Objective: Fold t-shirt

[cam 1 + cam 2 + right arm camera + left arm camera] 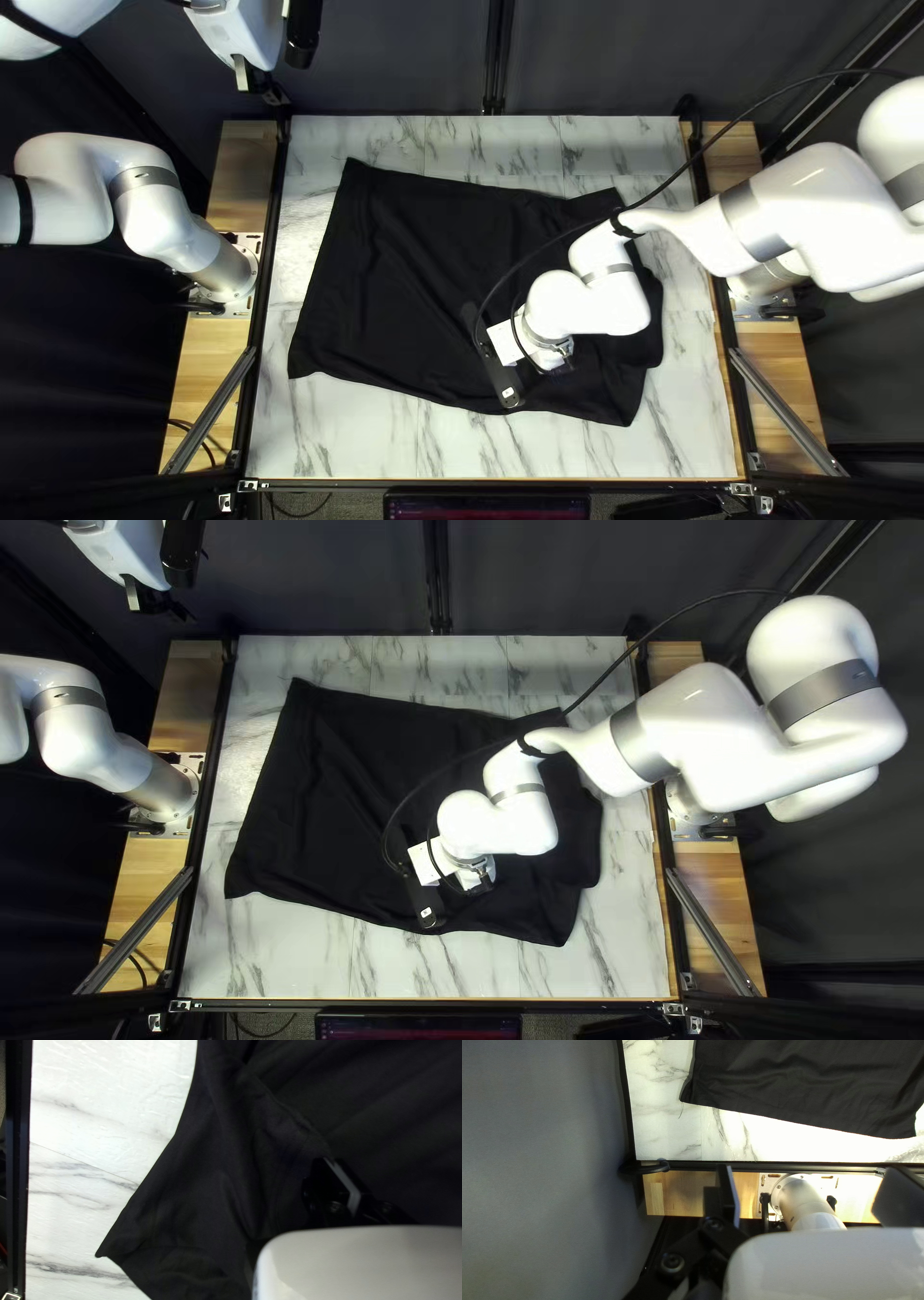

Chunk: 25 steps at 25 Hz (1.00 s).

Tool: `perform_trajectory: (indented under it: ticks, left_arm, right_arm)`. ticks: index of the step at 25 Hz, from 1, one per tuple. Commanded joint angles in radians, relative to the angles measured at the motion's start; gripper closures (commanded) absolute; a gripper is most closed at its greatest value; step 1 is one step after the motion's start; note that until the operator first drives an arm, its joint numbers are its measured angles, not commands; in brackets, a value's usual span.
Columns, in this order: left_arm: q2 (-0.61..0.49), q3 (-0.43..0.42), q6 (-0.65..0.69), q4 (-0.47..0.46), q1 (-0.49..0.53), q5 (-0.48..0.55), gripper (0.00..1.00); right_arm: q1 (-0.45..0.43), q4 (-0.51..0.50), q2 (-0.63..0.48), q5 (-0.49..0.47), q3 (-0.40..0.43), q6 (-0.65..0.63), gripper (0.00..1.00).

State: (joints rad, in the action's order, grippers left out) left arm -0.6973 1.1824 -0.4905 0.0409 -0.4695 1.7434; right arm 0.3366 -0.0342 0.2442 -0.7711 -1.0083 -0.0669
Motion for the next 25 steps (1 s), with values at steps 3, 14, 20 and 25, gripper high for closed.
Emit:
perform_trajectory:
  ticks: [3,14,20,25]
  left_arm:
    - [0.000,0.000,0.000,0.000,0.000,0.000,0.00]
    - [0.000,0.000,0.000,0.000,0.000,0.000,0.00]
    - [0.000,0.000,0.000,0.000,0.000,0.000,0.00]
    - [0.000,0.000,0.000,0.000,0.000,0.000,0.00]
  right_arm:
    - [0.009,0.061,-0.021,-0.029,-0.006,0.102,1.00]
    - [0.004,0.087,0.026,-0.026,-0.037,0.150,0.72]
    - [-0.015,0.085,-0.060,-0.032,0.036,0.169,0.00]
    - [-0.083,0.115,-0.200,-0.030,0.173,0.216,0.00]
